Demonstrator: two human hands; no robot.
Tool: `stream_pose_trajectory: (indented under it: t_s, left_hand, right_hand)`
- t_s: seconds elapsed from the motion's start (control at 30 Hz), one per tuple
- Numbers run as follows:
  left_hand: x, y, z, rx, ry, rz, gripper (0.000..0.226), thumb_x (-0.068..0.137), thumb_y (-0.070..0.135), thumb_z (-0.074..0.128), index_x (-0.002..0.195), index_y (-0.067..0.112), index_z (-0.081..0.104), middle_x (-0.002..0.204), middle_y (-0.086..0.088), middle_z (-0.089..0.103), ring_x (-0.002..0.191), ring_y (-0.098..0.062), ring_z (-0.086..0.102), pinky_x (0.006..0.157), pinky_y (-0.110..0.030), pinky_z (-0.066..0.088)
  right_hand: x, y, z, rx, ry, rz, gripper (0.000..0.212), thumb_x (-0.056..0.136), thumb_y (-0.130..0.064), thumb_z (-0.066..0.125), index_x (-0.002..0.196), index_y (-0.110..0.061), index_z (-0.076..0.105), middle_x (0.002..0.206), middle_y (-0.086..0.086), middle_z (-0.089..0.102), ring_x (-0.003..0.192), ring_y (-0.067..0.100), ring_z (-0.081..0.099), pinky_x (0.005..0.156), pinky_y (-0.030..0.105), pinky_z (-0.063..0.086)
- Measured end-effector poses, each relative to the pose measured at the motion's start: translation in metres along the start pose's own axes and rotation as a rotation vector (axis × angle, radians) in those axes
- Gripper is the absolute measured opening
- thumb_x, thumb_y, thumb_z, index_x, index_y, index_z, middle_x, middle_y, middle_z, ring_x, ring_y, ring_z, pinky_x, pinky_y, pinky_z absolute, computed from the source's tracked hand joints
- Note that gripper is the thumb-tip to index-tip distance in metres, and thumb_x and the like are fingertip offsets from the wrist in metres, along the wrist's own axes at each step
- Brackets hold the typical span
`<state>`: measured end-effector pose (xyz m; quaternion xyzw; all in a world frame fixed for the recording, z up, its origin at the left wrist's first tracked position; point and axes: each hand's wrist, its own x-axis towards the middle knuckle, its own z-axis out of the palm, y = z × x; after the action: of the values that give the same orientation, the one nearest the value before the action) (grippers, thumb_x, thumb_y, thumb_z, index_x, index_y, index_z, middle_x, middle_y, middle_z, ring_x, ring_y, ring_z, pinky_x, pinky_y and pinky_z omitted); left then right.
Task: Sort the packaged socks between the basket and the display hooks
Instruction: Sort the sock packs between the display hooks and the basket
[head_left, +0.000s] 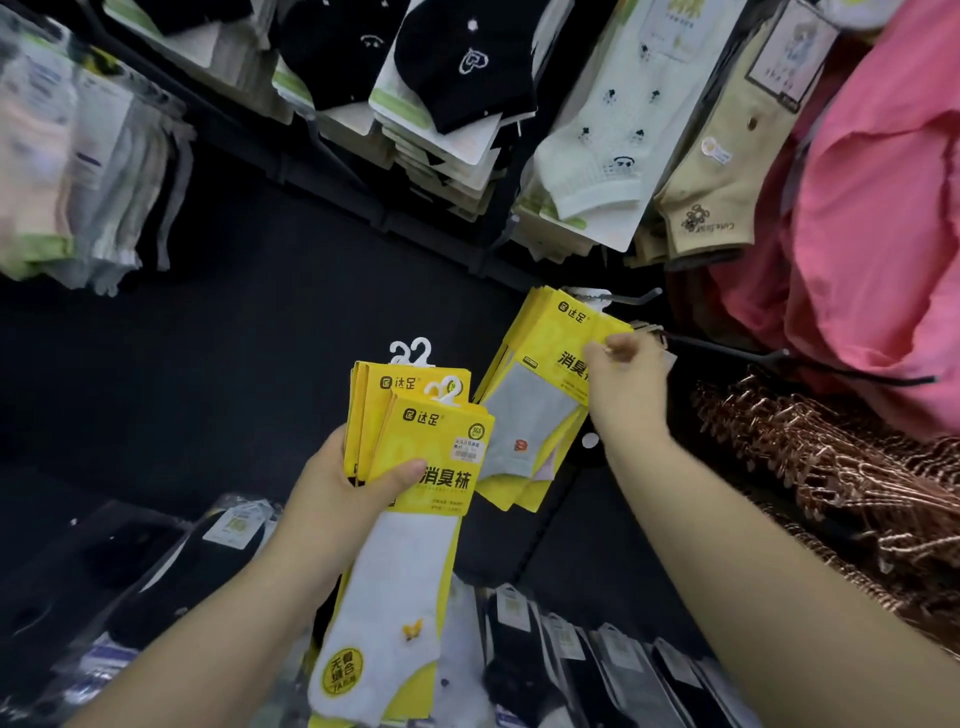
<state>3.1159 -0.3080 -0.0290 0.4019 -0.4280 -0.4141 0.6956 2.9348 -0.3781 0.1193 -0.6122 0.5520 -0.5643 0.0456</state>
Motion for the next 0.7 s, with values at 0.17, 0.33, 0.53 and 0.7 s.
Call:
stream_pose_trajectory:
  t_s: [0.17, 0.33, 0.53, 0.7]
  left_hand:
    - [-0.004, 0.000, 0.009, -0.126, -0.048, -0.062, 0.046, 0.059, 0.033, 0.083, 0.100, 0.028, 0.063, 0.089, 0.005, 0.076, 0.078, -0.016, 0.074, 0.064, -0.032, 0.058]
    - [-0.004, -0.004, 0.011, -0.257, -0.123, -0.114, 0.065, 0.049, 0.044, 0.079, 0.109, 0.027, 0.060, 0.098, 0.000, 0.076, 0.086, -0.023, 0.074, 0.065, -0.034, 0.059]
    - [0.003, -0.007, 0.008, -0.253, -0.056, -0.063, 0.042, 0.062, 0.040, 0.071, 0.102, 0.027, 0.064, 0.098, 0.001, 0.076, 0.088, -0.021, 0.073, 0.077, -0.040, 0.054]
    - [0.005, -0.008, 0.003, -0.054, -0.006, 0.002, 0.015, 0.081, 0.030, 0.071, 0.094, 0.033, 0.064, 0.092, 0.009, 0.076, 0.084, -0.014, 0.073, 0.078, -0.040, 0.056]
  right_hand:
    - [-0.080, 0.002, 0.012, 0.098, -0.569, 0.066, 0.035, 0.077, -0.043, 0.071, 0.097, -0.029, 0.046, 0.091, -0.007, 0.056, 0.074, 0.003, 0.061, 0.057, 0.017, 0.048]
    - [-0.074, 0.004, 0.005, 0.243, -0.583, 0.198, 0.028, 0.077, -0.019, 0.077, 0.098, -0.021, 0.058, 0.103, 0.001, 0.066, 0.061, 0.004, 0.064, 0.060, 0.024, 0.056]
    - [-0.035, 0.012, -0.024, 0.360, -0.251, 0.123, 0.018, 0.089, -0.016, 0.064, 0.094, -0.034, 0.064, 0.095, -0.012, 0.064, 0.070, 0.000, 0.061, 0.054, 0.010, 0.047]
    - [0.019, 0.001, -0.039, 0.235, 0.011, 0.033, 0.020, 0.093, -0.023, 0.049, 0.080, -0.029, 0.062, 0.065, -0.007, 0.050, 0.052, 0.003, 0.044, 0.047, 0.018, 0.035]
